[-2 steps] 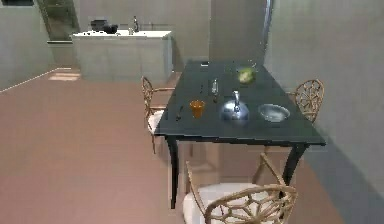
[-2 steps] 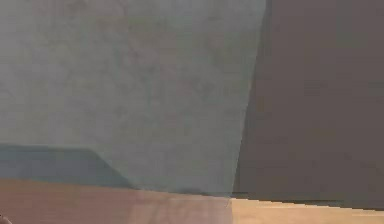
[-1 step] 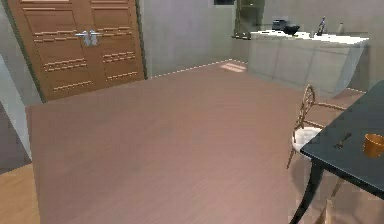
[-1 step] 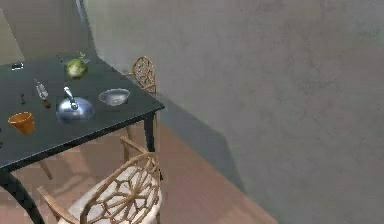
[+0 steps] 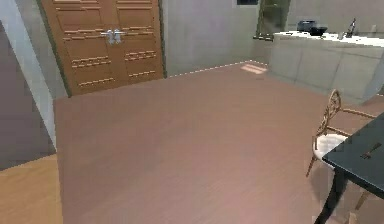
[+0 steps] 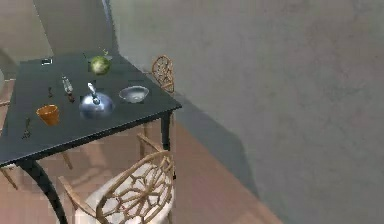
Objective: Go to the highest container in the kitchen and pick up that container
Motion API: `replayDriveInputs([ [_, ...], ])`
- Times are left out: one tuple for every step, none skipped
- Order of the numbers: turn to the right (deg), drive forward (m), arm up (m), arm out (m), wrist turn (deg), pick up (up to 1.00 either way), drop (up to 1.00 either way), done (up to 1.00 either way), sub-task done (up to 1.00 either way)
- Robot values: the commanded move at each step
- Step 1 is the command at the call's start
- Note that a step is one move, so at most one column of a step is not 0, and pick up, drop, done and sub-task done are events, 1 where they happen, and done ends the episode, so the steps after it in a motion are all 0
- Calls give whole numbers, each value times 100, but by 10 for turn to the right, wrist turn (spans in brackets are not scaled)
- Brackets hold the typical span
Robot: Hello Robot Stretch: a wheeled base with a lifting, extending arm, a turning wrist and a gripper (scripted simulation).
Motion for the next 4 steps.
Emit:
replayDriveInputs([
  [0,75,0,0,0,0,0,0,0],
  [240,0,0,0,0,0,0,0,0],
  [0,100,0,0,0,0,0,0,0],
  [30,0,0,0,0,0,0,0,0],
])
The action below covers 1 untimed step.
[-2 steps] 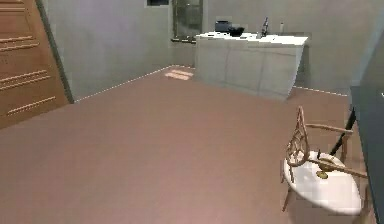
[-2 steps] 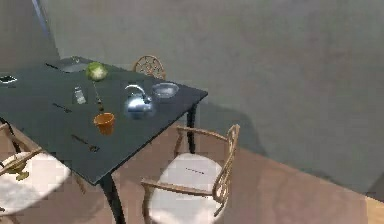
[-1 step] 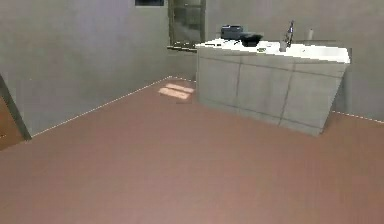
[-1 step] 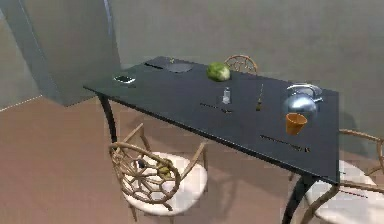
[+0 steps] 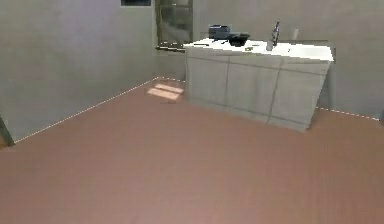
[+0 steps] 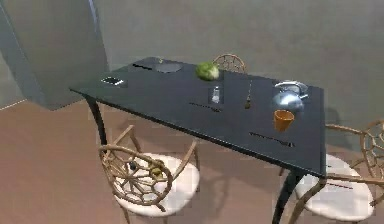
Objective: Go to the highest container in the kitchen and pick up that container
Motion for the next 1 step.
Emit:
replayDriveInputs([
  [0,35,0,0,0,0,0,0,0],
])
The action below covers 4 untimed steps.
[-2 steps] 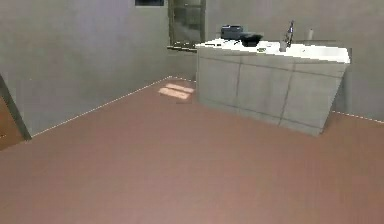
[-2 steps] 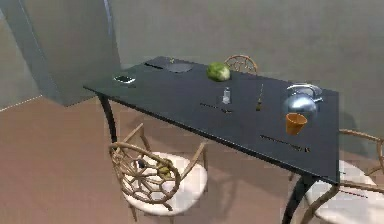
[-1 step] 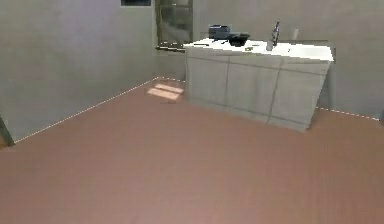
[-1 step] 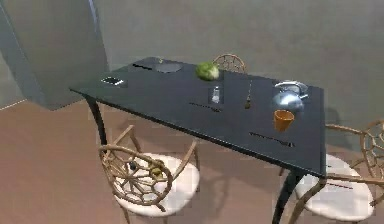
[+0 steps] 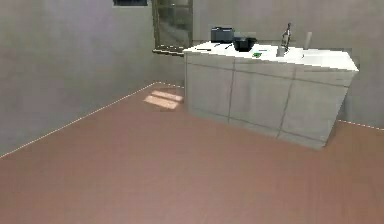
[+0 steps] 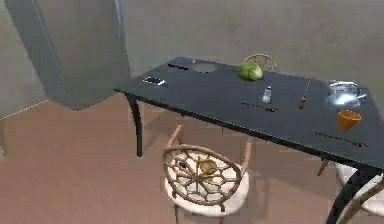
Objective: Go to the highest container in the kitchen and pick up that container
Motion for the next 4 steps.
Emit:
replayDriveInputs([
  [270,0,0,0,0,0,0,0,0],
  [0,65,0,0,0,0,0,0,0],
  [270,0,0,0,0,0,0,0,0],
  [0,100,0,0,0,0,0,0,0],
])
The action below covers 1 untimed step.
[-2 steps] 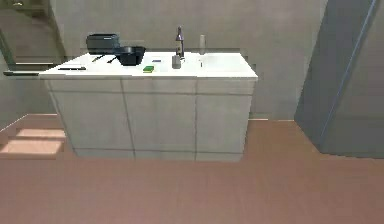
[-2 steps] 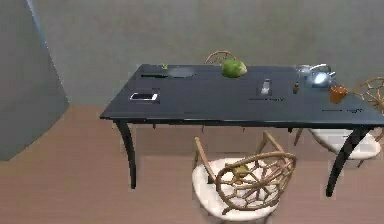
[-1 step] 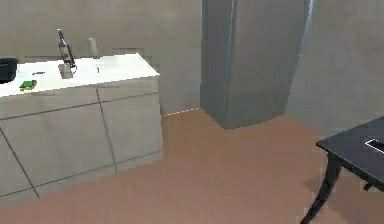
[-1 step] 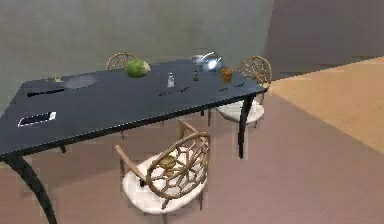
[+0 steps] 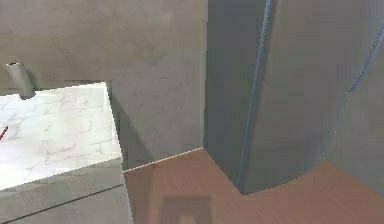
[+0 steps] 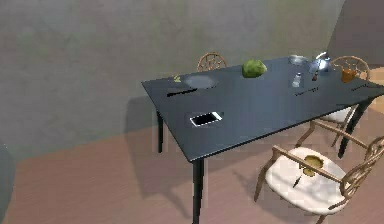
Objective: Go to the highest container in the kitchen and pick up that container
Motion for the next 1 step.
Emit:
replayDriveInputs([
  [-30,0,0,0,0,0,0,0,0],
])
